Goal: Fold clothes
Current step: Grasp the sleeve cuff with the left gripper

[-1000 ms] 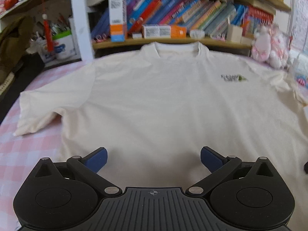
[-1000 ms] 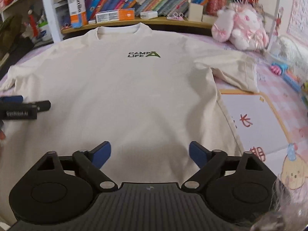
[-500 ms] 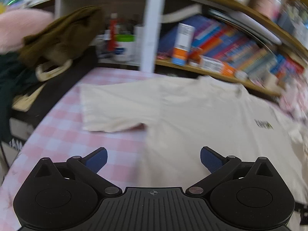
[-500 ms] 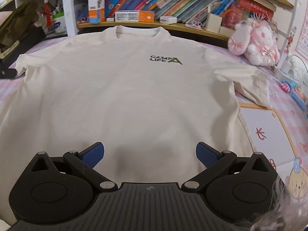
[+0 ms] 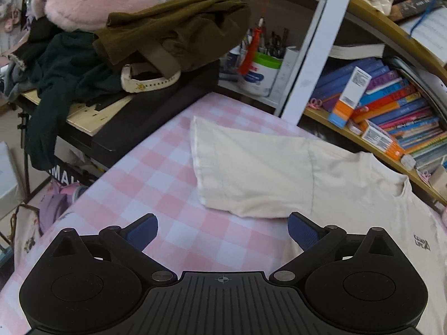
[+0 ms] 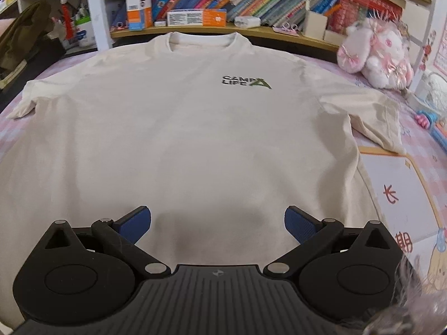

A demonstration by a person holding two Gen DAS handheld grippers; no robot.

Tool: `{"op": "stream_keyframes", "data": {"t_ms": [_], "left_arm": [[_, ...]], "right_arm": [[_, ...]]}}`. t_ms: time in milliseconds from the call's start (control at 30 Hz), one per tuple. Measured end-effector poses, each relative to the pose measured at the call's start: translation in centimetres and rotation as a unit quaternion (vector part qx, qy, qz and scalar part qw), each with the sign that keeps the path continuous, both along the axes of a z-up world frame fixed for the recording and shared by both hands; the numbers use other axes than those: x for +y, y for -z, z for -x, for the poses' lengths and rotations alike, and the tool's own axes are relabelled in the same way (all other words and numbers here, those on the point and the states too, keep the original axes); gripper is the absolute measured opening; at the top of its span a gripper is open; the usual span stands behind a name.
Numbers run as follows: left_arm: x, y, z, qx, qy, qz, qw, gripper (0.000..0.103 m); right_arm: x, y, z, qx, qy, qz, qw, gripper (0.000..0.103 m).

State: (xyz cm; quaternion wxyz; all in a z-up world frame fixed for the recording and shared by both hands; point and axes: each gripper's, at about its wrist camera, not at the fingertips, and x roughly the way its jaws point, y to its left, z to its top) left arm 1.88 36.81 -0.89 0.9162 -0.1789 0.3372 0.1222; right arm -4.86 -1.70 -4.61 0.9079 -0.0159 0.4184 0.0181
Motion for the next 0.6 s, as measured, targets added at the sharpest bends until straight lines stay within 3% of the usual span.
{"op": "stream_keyframes", "data": {"t_ms": [100, 233, 433, 600], "left_arm": [[0.8, 0.2, -0.3, -0.002, -0.01, 0.005, 0.9999, 0.1], [1.9, 0.4, -0.7, -0.005, -0.031, 0.019, 0.9993, 0.091], [3.2, 1.6, -2.0, 0.008, -0.05, 0.068, 0.9964, 0.066], [3.1, 2.6, -3.1, 0.018, -0.064, 0.115, 0.9912, 0.053]], "right_arm": [[-0.3, 0.0, -0.1, 0.001, 0.011, -0.005, 1.0, 0.103], [-0.3, 0.3, -0.3, -0.002, 0.019, 0.011, 1.0, 0.103], [0.1, 0.3, -0.1, -0.039, 0.01, 0.052, 0.998, 0.103], [0.3, 0.2, -0.1, -0.044, -0.004, 0.06, 0.997, 0.103]]}}
